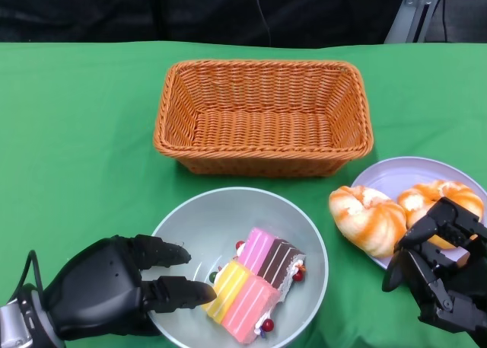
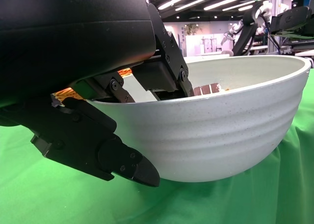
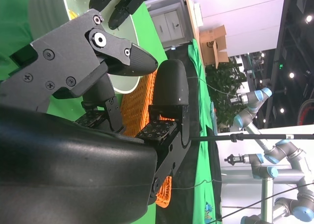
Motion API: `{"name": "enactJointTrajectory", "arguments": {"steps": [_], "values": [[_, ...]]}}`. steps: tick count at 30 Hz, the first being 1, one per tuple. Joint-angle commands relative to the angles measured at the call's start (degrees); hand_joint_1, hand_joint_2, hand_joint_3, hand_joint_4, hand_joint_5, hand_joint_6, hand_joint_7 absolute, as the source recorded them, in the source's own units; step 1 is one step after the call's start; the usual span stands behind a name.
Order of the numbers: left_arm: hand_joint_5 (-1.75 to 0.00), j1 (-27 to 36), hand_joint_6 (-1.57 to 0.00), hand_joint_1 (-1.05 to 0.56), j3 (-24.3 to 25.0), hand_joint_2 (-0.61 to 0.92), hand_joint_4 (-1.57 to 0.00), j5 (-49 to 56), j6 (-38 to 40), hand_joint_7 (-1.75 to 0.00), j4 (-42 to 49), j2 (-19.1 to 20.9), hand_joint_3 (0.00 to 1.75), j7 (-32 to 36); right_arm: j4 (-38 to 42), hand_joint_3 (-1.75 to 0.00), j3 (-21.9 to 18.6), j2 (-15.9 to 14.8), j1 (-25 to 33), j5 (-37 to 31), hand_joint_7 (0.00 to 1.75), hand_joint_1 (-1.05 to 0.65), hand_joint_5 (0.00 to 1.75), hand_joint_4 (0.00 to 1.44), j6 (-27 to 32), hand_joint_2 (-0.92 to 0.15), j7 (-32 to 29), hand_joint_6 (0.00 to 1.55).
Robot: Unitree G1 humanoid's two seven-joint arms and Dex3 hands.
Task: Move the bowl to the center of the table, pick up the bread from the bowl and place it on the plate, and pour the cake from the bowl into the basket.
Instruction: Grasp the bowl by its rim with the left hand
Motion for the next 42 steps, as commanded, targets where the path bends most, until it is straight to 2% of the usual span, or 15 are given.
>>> {"name": "enactJointTrajectory", "arguments": {"steps": [1, 4, 9, 11, 15, 16, 18, 20, 24, 30, 34, 39, 40, 41, 42], "values": [[-0.03, 0.2, -0.87, -0.33, -1.9, 0.73, -0.90, 1.1, 0.0, -0.02, 1.6, -0.3, 0.00, 0.5, -0.9, -0.99, -0.6, 0.1, 0.6, 0.5, 1.33, -0.20, 1.61, 0.72, -0.3, -0.53, -0.5, 0.62], [-0.05, 0.4, -0.97, -0.30, -2.6, 0.75, -1.00, 1.3, 0.6, -0.05, 2.5, -1.2, 0.01, 4.2, -1.1, -0.99, -0.6, 0.1, 0.7, 1.0, 1.33, -0.19, 1.61, 0.71, 0.1, -0.53, -0.4, 0.62], [-0.08, -0.4, -1.25, -0.27, -4.3, 0.71, -1.26, 1.9, -0.2, -0.09, 4.6, -2.6, 0.00, 11.5, -0.8, -0.99, -0.6, 0.2, 0.7, 1.1, 1.32, -0.17, 1.61, 0.70, -0.4, -0.54, 0.0, 0.61], [-0.09, -0.7, -1.29, -0.27, -4.8, 0.71, -1.30, 2.2, -0.3, -0.09, 5.2, -3.0, 0.00, 14.1, -1.0, -1.00, -0.5, 0.3, 0.8, 1.0, 1.32, -0.17, 1.60, 0.71, -0.2, -0.53, -0.3, 0.61], [-0.17, -1.1, -1.39, -0.15, -5.5, 0.75, -1.44, 2.0, -0.7, -0.11, 7.3, -4.6, 0.02, 19.2, -1.1, -1.01, -0.5, 0.6, 0.8, 1.0, 1.30, -0.18, 1.57, 0.72, -0.1, -0.53, -0.5, 0.63], [-0.29, -1.1, -1.39, -0.12, -5.5, 0.76, -1.39, 1.7, -0.7, -0.13, 7.7, -4.8, 0.01, 19.3, -0.9, -1.01, -0.6, 0.6, 0.8, 1.1, 1.30, -0.18, 1.57, 0.72, -0.3, -0.52, -0.4, 0.62], [-0.71, -1.2, -1.34, -0.08, -5.5, 0.78, -1.19, 1.2, -1.0, -0.25, 8.6, -5.2, 0.01, 19.6, -0.8, -1.01, -0.6, 0.7, 0.8, 0.9, 1.30, -0.19, 1.56, 0.72, -0.4, -0.52, -0.4, 0.62], [-0.87, -1.4, -1.19, -0.05, -5.5, 0.81, -1.11, 0.9, -1.4, -0.54, 9.4, -5.6, 0.01, 20.0, -0.7, -0.99, -0.6, 1.0, 0.8, 0.5, 1.29, -0.20, 1.56, 0.72, -0.9, -0.53, -0.6, 0.63], [-0.92, -1.4, -1.11, -0.06, -5.3, 0.84, -1.08, 0.3, -2.1, -0.70, 9.8, -5.3, 0.01, 19.7, -0.8, -0.97, -0.5, 1.2, 0.9, 0.3, 1.29, -0.20, 1.56, 0.72, -0.9, -0.54, -0.8, 0.63], [-0.93, -1.4, -1.10, -0.05, -5.0, 0.84, -1.07, -0.6, -2.9, -0.71, 9.9, -5.0, 0.02, 19.7, -1.0, -0.96, -0.7, 1.0, 0.8, 0.5, 1.30, -0.20, 1.56, 0.71, -0.2, -0.55, -0.6, 0.62], [-1.05, -1.0, -1.00, 0.01, -4.5, 0.86, -1.04, -1.3, -3.6, -0.98, 9.3, -4.5, 0.06, 19.0, -0.8, -0.95, -1.0, 0.9, 0.7, 0.8, 1.26, -0.18, 1.54, 0.72, 0.0, -0.56, -0.6, 0.63], [-1.06, -0.6, -0.98, 0.01, -3.6, 0.86, -1.03, -2.2, -4.5, -1.02, 8.4, -3.8, 0.10, 18.6, -0.2, -0.93, -1.2, 0.7, 0.4, 1.7, 1.25, -0.17, 1.53, 0.72, 0.1, -0.57, 0.3, 0.64], [-1.05, -0.5, -0.99, 0.01, -3.4, 0.85, -1.04, -2.4, -4.9, -1.02, 8.1, -3.7, 0.13, 18.6, -0.2, -0.94, -1.2, 0.7, 0.4, 1.7, 1.24, -0.16, 1.53, 0.72, 0.1, -0.57, 0.2, 0.64], [-1.03, -0.4, -0.99, 0.01, -3.2, 0.80, -1.04, -2.5, -5.1, -1.01, 7.8, -3.5, 0.24, 18.6, -0.2, -0.94, -1.2, 0.8, 0.4, 1.7, 1.24, -0.16, 1.53, 0.72, 0.1, -0.57, 0.1, 0.64], [-1.02, -0.3, -0.99, 0.01, -3.0, 0.69, -1.05, -2.4, -5.3, -1.01, 7.5, -3.4, 0.46, 18.6, -0.1, -0.94, -1.2, 0.9, 0.3, 1.5, 1.24, -0.15, 1.53, 0.72, 0.0, -0.57, 0.0, 0.64]]}}
